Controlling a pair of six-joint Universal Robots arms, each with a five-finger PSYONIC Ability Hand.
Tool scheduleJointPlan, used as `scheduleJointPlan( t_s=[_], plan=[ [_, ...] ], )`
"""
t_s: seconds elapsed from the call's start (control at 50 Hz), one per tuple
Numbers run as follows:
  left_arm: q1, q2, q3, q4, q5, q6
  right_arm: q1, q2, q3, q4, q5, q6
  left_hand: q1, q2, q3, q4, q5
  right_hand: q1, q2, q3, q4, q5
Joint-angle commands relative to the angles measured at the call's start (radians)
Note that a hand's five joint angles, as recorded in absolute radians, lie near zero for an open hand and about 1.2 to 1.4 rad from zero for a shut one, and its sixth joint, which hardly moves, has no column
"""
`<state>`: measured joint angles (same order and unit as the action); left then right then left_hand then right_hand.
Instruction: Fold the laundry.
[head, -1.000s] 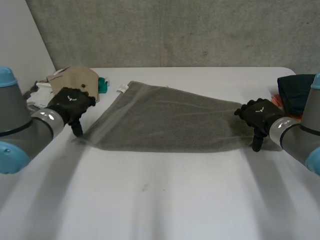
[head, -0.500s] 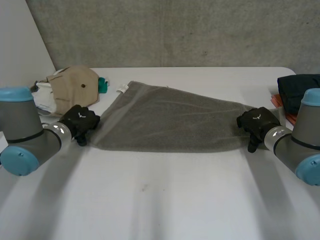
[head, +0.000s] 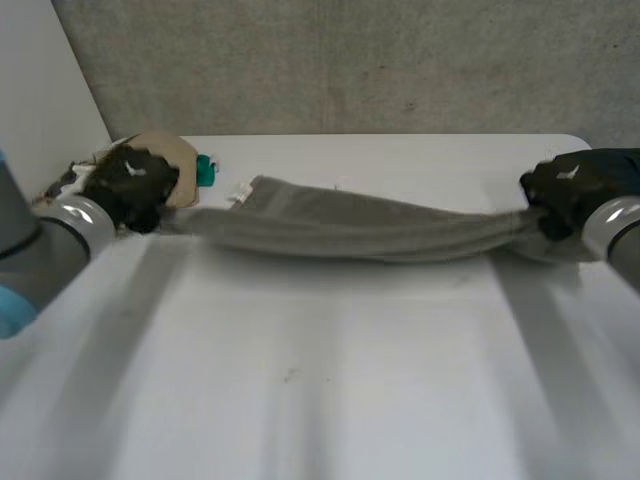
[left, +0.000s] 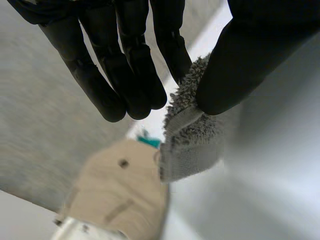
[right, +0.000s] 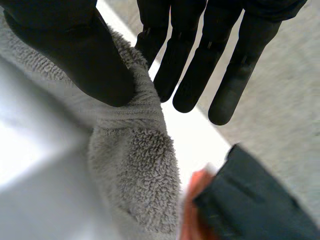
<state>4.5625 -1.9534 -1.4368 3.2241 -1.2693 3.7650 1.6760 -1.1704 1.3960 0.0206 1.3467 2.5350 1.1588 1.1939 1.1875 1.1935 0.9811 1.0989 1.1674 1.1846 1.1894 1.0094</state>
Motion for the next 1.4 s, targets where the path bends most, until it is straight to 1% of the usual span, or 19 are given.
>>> scheduleJointPlan(
  t_s=[0.02,0.12,0.24,0.28,0.34,0.4,0.44,0.5,0.54,0.62,0.66,0.72,0.76,0.86,1.14,1.26,1.28,1.3,1.4],
  plan=[
    [-0.003,0.221,-0.070,-0.001,0.036,-0.168,-0.024,0.015,-0.195,0.154,-0.092,0.008,0.237,0.202,0.209,0.203,0.241,0.297,0.229,0.212,0.207,0.212],
    [-0.030,0.246,-0.080,-0.013,0.044,-0.206,0.019,0.217,-0.426,0.168,-0.119,-0.015,0.237,0.202,0.209,0.203,0.241,0.297,0.229,0.212,0.207,0.212],
    [-0.094,0.243,-0.076,-0.067,0.024,-0.206,0.106,0.581,-0.780,0.144,-0.081,-0.156,0.237,0.202,0.209,0.203,0.241,0.297,0.229,0.212,0.207,0.212],
    [-0.125,0.240,-0.073,-0.082,0.008,-0.203,0.136,0.687,-0.862,0.114,-0.072,-0.209,0.237,0.202,0.209,0.203,0.241,-0.015,-0.084,-0.101,-0.106,-0.100],
    [-0.158,0.222,-0.059,-0.093,-0.019,-0.203,0.165,0.808,-0.948,0.049,-0.040,-0.290,0.237,0.202,0.209,0.203,0.241,-0.924,-0.993,-1.010,-1.015,-1.009],
    [-0.175,0.215,-0.044,-0.108,-0.047,-0.208,0.166,0.828,-0.982,0.009,0.034,-0.326,0.237,0.202,0.209,0.203,0.241,-0.924,-0.993,-1.010,-1.015,-1.009],
    [-0.183,0.217,-0.031,-0.130,-0.076,-0.209,0.162,0.793,-0.976,0.004,0.129,-0.306,0.237,0.202,0.209,0.203,0.241,-0.924,-0.993,-1.010,-1.015,-1.009],
    [-0.191,0.234,-0.013,-0.150,-0.094,-0.212,0.154,0.674,-0.896,0.051,0.216,-0.193,0.237,0.202,0.209,0.203,0.241,-0.924,-0.993,-1.010,-1.015,-1.009],
    [-0.198,0.248,-0.004,-0.158,-0.094,-0.214,0.145,0.586,-0.820,0.100,0.229,-0.112,0.237,0.202,0.209,0.203,0.241,-0.924,-0.993,-1.010,-1.015,-1.009],
    [-0.217,0.278,0.025,-0.168,-0.096,-0.218,0.105,0.367,-0.591,0.199,0.174,0.074,0.237,0.202,0.209,0.203,0.241,-0.924,-0.993,-1.010,-1.015,-1.009],
    [-0.230,0.294,0.042,-0.171,-0.099,-0.225,0.085,0.286,-0.460,0.217,0.103,0.125,0.237,0.202,0.209,0.203,0.241,-0.924,-0.993,-1.010,-1.015,-1.009],
    [-0.252,0.310,0.064,-0.173,-0.101,-0.243,0.065,0.204,-0.323,0.223,0.034,0.114,0.237,0.202,0.209,0.203,0.241,-0.924,-0.993,-1.010,-1.015,-1.009],
    [-0.263,0.318,0.078,-0.173,-0.101,-0.255,0.053,0.184,-0.273,0.228,0.025,0.108,0.237,0.202,0.209,0.203,0.241,-0.884,-0.952,-0.969,-0.974,-0.969],
    [-0.295,0.335,0.130,-0.182,-0.117,-0.295,0.034,0.179,-0.193,0.237,0.032,0.120,0.237,0.202,0.209,0.203,0.241,-0.687,-0.755,-0.772,-0.777,-0.772],
    [-0.404,0.346,0.351,-0.282,-0.177,-0.366,0.091,0.409,-0.259,0.148,0.060,0.237,0.237,0.202,0.209,0.203,0.241,-0.543,-0.611,-0.629,-0.633,-0.628],
    [-0.408,0.344,0.395,-0.314,-0.191,-0.380,0.117,0.446,-0.275,0.021,0.127,0.237,0.237,0.202,0.209,0.203,0.241,-0.203,-0.271,-0.289,-0.293,-0.288],
    [-0.408,0.344,0.395,-0.314,-0.193,-0.380,0.119,0.445,-0.273,0.007,0.134,0.235,0.237,0.202,0.209,0.203,0.241,-0.086,-0.154,-0.172,-0.176,-0.171],
    [-0.407,0.347,0.394,-0.314,-0.193,-0.375,0.122,0.442,-0.273,-0.019,0.146,0.234,0.237,0.202,0.209,0.203,0.241,0.261,0.193,0.176,0.171,0.176],
    [-0.386,0.347,0.368,-0.317,-0.194,-0.367,0.116,0.379,-0.262,-0.030,0.146,0.215,0.237,0.202,0.209,0.203,0.241,0.297,0.229,0.212,0.207,0.212]
  ],
)
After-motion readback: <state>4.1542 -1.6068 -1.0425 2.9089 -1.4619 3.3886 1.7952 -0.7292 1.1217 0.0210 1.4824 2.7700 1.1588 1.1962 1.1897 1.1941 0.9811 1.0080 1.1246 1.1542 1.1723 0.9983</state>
